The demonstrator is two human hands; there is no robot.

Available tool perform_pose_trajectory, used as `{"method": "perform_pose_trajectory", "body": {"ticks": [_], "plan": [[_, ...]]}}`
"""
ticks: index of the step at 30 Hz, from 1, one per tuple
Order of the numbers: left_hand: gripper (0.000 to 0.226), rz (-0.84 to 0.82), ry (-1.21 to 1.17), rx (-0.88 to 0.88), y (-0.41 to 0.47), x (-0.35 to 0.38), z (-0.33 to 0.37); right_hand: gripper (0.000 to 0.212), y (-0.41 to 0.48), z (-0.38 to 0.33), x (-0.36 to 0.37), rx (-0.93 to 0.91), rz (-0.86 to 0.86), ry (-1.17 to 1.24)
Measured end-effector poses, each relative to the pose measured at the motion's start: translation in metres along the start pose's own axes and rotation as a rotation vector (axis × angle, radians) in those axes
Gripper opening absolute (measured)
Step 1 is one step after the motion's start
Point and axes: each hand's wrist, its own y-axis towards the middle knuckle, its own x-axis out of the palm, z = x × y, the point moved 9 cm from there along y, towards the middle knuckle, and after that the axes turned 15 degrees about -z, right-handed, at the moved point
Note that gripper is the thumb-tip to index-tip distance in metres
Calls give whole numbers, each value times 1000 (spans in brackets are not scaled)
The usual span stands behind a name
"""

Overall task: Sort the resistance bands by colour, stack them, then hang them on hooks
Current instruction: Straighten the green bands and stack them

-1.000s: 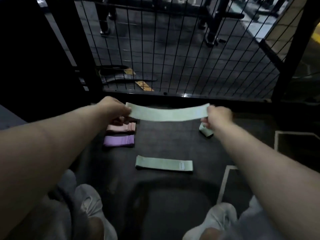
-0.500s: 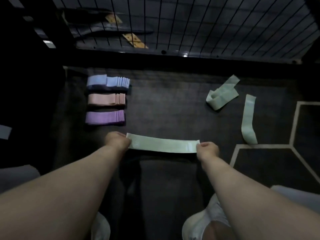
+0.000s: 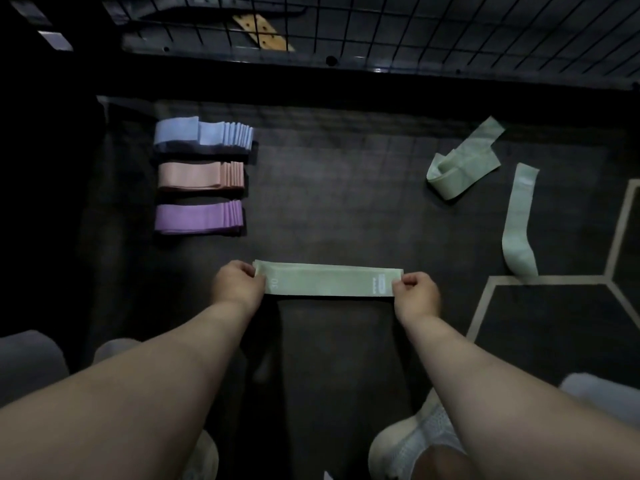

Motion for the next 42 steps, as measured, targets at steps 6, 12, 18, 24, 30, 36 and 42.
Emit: {"method": "perform_pose_trajectory", "body": {"ticks": [6, 12, 18, 24, 30, 36, 42], "plan": [[70, 65, 560, 153, -9, 9, 27, 60, -17, -35, 9, -226, 16, -573], [87, -172, 1211, 485, -13, 65, 52, 94, -14, -55, 59, -467, -335, -1108], [52, -95, 1319, 542, -1, 70, 60, 58, -4, -69, 65, -521, -323, -1183], [51, -99, 1297, 571, 6, 71, 61, 60, 0, -68, 68, -564, -328, -1214], [71, 81, 842, 410, -6, 36, 48, 60, -2, -35, 7, -332, -29, -502], [42, 133, 28, -60, 2, 16, -11, 31, 2, 25, 7, 23, 51, 178], [36, 108, 28, -12, 9, 26, -16, 15, 8, 18, 11, -16, 99, 87]]}}
